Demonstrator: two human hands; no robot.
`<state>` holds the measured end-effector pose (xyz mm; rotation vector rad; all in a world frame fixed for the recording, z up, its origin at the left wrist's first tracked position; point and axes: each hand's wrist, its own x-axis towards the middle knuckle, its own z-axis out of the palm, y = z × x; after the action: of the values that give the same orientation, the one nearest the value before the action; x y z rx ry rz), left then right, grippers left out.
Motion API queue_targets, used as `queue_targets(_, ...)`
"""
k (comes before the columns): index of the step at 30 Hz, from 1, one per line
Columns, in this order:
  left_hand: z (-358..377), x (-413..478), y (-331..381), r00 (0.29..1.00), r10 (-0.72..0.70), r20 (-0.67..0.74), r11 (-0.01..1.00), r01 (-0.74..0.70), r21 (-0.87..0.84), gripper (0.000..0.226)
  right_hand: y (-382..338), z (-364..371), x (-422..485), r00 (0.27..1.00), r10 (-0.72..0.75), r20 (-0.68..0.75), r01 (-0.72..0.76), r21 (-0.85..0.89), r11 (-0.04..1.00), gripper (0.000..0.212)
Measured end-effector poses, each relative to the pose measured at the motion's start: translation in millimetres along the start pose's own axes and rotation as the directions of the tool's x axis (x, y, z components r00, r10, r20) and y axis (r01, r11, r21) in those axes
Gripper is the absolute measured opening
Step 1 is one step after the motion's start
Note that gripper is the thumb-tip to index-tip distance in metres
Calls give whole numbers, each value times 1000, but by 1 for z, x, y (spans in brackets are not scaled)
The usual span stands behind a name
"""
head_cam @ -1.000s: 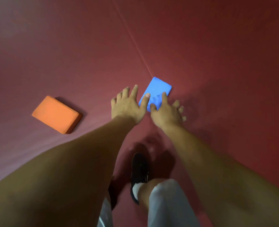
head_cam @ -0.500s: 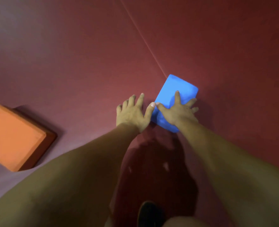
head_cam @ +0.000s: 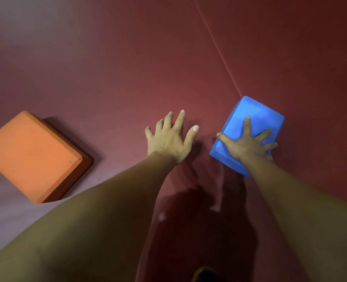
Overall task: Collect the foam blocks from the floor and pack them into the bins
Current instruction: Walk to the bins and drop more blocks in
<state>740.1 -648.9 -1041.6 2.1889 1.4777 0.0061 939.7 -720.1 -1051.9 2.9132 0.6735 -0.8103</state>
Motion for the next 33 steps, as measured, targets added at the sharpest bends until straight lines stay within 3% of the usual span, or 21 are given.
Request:
queue_targets(4, -17, -6, -27, 992, -106, -65, 992, 101, -80, 72, -41, 17, -27, 977, -213, 11, 213, -102, 972, 116)
queue_targets(7, -38, -21, -70, 976, -189, -106, 981, 184, -58, 74, -87, 34, -57, 917, -396, 58, 400, -168, 901, 116)
queue_targets(14, -92, -64, -180, 848, -475, -234, 878, 474, -65, 75, -194, 74, -137, 669, -712, 215, 738, -308, 601, 118)
queue_targets(19, -111, -92, -243, 773, -600, -208, 793, 608, -28, 79, -250, 63, -159, 491, -846, 209, 801, -490, 344, 119)
queue_targets(22, -115, -93, -259, 749, -641, -167, 763, 645, -38, 83, -264, 60, -162, 497, -844, 201, 795, -497, 349, 116)
queue_targets(27, -100, -77, -249, 778, -615, -127, 787, 615, -43, 83, -243, 93, -156, 561, -788, 253, 796, -426, 430, 112)
queue_targets(33, -86, -69, -255, 726, -682, -93, 731, 682, -31, 89, -236, 111, -151, 592, -750, 296, 789, -400, 466, 119)
